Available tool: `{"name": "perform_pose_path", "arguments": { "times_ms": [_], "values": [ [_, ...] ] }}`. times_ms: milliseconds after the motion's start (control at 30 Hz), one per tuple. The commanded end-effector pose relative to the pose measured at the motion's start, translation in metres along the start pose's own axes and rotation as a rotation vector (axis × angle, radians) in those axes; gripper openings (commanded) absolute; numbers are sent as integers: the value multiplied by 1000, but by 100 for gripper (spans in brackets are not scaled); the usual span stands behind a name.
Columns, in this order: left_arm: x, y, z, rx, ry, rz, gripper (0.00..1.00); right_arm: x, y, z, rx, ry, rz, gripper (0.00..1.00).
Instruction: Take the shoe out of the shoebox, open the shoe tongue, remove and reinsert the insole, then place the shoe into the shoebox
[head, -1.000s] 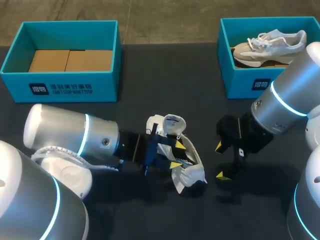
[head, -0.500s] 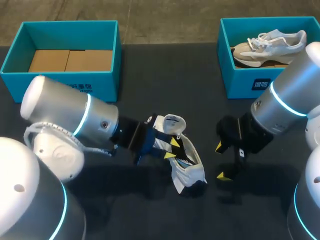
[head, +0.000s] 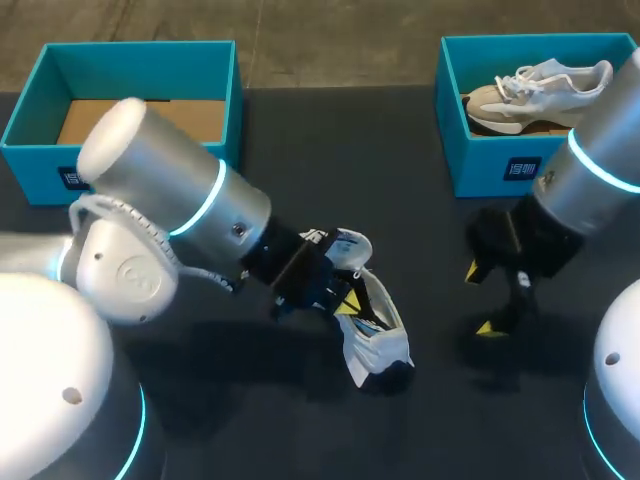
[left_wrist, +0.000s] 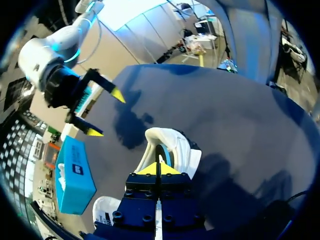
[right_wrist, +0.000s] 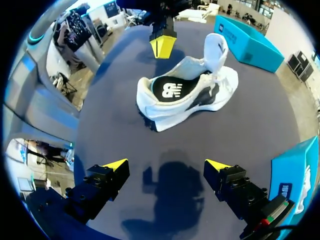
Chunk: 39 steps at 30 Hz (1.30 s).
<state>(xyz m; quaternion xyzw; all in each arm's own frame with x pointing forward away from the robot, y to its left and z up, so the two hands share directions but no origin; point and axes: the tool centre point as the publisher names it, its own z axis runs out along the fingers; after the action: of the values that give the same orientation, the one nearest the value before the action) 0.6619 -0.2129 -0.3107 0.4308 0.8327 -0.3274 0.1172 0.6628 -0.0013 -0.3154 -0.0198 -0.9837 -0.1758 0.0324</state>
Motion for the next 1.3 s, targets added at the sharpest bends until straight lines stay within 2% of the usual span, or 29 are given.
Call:
{"name": "perform_pose_path", "arguments": {
  "times_ms": [33, 100, 567, 700, 800, 867, 1033, 1300],
  "values": [
    [-6, -6, 1, -46, 219, 13, 0, 2, -16, -28, -4, 16, -30, 100],
    [-6, -6, 1, -46, 219, 13, 0, -1, -20, -32, 12, 52, -97, 100],
    [-6, -6, 1, -46, 219, 13, 0, -1, -20, -32, 12, 52, -97, 100],
    [-9, 1, -1, -48, 284, 72, 0, 0, -23, -36, 15, 46, -98, 100],
    [-12, 9, 0, -28, 366, 120, 0, 2, -35, -47, 12, 33, -109, 100],
    [-12, 12, 1, -41, 384, 128, 0, 2, -41, -52, 17, 26, -121, 100],
    [-13, 13, 7, -20, 455, 183, 0, 1, -56, -63, 73, 30, -137, 100],
    [-11, 9, 15, -36, 573, 256, 0, 1, -60, -67, 90, 37, -157, 100]
  ]
}}
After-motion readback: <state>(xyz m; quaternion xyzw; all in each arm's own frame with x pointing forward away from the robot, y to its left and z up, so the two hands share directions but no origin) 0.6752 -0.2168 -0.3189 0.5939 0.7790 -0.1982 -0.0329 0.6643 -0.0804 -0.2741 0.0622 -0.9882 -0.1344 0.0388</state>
